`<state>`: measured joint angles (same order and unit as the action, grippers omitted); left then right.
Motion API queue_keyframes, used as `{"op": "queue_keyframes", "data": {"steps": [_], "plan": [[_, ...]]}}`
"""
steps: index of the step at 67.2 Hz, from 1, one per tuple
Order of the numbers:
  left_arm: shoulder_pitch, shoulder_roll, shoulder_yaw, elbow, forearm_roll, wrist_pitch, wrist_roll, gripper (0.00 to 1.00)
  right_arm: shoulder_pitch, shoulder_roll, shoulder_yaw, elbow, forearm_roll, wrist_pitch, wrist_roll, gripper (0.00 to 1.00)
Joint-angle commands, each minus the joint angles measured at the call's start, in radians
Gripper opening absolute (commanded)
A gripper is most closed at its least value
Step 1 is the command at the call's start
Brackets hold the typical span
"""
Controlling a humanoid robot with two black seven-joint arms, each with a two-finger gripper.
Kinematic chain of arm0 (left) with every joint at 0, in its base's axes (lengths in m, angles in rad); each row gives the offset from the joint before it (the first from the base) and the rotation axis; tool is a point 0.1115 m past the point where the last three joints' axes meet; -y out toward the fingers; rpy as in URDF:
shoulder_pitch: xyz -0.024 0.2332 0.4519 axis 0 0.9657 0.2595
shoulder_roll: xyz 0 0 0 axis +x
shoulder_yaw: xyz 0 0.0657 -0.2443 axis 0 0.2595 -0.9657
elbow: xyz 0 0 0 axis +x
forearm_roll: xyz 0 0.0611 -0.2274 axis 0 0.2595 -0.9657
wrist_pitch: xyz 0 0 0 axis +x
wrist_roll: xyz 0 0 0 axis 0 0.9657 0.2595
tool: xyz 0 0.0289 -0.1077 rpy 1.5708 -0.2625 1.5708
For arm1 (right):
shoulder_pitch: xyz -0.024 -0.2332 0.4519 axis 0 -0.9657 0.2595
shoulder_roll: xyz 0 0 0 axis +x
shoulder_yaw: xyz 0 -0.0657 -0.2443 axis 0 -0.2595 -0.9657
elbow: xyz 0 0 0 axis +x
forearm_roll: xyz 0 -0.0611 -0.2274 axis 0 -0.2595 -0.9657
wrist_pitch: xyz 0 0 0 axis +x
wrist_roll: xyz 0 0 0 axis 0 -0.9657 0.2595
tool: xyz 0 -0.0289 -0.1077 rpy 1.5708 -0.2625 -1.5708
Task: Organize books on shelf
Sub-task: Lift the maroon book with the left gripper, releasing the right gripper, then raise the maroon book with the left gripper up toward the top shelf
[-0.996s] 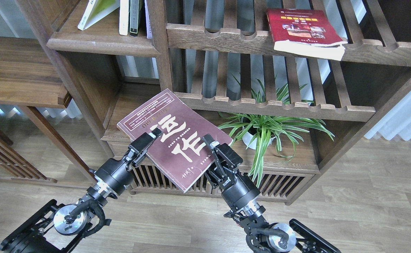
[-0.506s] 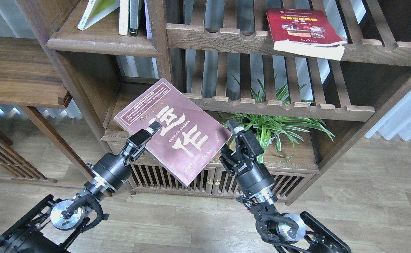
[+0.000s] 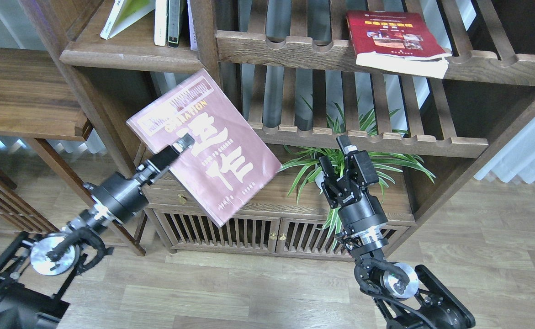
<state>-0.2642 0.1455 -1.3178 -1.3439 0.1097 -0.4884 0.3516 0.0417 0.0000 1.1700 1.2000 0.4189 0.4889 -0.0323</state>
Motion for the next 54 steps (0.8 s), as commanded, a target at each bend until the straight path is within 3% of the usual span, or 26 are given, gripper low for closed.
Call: {"op": "queue_keyframes", "data": {"steps": [1, 17, 31, 44, 50, 54], "plan": [[0.0, -0.003, -0.047, -0.026, 0.019, 0.0, 0.023, 0.0, -0.003, 0.0, 0.0, 0.001, -0.006, 0.0, 0.0, 0.92], [-0.006, -0.015, -0.164, -0.037, 0.139, 0.0, 0.06, 0.0, -0.006, 0.0, -0.007, -0.005, -0.031, 0.0, 0.0, 0.92], [-0.047, -0.113, -0.327, -0.037, 0.165, 0.0, 0.075, 0.0, -0.006, 0.0, -0.018, -0.036, -0.04, 0.0, -0.001, 0.94], [-0.135, -0.115, -0.419, -0.037, 0.165, 0.0, 0.079, 0.0, 0.0, 0.0, -0.027, -0.045, -0.068, 0.0, -0.001, 0.94], [-0.228, -0.113, -0.446, -0.037, 0.17, 0.0, 0.135, 0.0, 0.001, 0.0, -0.035, -0.046, -0.083, 0.0, -0.001, 0.94], [-0.291, -0.116, -0.454, -0.037, 0.171, 0.0, 0.137, 0.0, 0.001, 0.0, -0.039, -0.046, -0.094, 0.0, -0.001, 0.94]]}}
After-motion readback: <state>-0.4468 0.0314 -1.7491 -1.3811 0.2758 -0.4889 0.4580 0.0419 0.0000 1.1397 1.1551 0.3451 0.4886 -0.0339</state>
